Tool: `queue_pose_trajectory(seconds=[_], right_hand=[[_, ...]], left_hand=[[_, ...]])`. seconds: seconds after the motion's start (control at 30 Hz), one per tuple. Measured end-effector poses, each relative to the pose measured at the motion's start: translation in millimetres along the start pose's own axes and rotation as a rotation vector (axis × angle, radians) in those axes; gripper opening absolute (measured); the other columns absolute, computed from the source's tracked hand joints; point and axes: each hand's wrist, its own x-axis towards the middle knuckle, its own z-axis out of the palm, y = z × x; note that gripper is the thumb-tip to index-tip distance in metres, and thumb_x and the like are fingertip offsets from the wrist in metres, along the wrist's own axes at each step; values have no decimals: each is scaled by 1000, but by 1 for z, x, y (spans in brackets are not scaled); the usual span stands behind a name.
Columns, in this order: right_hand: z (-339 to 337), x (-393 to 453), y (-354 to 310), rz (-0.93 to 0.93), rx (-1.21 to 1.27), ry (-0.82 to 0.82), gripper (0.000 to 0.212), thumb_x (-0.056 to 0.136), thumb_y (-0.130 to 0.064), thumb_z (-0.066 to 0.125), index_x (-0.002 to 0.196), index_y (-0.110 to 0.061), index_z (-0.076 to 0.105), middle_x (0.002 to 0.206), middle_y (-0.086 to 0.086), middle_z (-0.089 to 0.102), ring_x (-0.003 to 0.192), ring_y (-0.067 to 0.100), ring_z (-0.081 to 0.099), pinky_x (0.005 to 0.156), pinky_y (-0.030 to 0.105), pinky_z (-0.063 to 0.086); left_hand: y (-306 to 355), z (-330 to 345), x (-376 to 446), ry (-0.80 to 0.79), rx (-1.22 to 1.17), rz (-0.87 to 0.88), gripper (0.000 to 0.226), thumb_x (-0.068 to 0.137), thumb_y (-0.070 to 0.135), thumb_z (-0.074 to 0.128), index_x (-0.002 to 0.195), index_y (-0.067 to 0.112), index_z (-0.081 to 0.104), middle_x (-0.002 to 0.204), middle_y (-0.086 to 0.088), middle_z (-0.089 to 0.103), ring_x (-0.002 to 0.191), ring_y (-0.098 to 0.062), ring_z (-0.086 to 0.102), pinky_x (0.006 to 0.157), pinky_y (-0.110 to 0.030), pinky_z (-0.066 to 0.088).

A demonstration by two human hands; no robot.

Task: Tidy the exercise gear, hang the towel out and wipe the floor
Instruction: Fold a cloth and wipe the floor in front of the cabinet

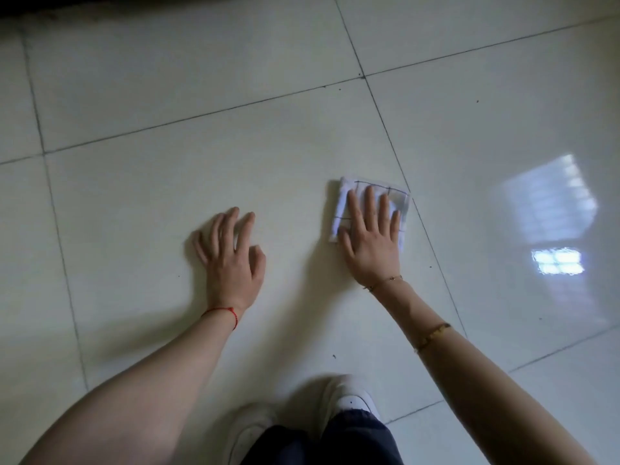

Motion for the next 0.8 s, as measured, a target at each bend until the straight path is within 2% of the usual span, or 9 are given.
queue_pose_trajectory(seconds=[0.17, 0.33, 0.63, 0.8], right_hand=[[-21, 37, 47, 261, 36, 34, 66, 96, -44, 24, 154, -26, -1, 161, 9, -9, 147, 33, -11, 118, 52, -7], [-46, 101, 57, 358, 89, 4, 66, 98, -39, 32, 154, -28, -1, 161, 8, -11, 147, 32, -14, 117, 51, -9], [-62, 204, 10, 167, 29, -85, 68, 96, -41, 31, 153, -28, -2, 161, 8, -14, 146, 33, -15, 117, 53, -8], [-62, 240, -28, 78, 18, -117, 66, 97, -41, 30, 153, -28, -2, 160, 8, -14, 146, 33, -16, 117, 52, -9]], left_hand=[[0, 0, 0, 31, -11, 7, 55, 86, 24, 50, 141, 20, 50, 152, -6, 39, 142, -29, 31, 116, -59, 13], [1, 0, 1, 42, -12, 2, 55, 86, 25, 49, 141, 20, 50, 152, -6, 40, 141, -29, 31, 117, -58, 13], [0, -1, 3, -12, 22, -1, 55, 87, 27, 45, 142, 21, 47, 153, -6, 37, 143, -28, 29, 117, -59, 11], [-2, 2, 3, 12, 11, 19, 55, 88, 26, 46, 143, 19, 48, 153, -9, 39, 142, -31, 32, 115, -62, 14]])
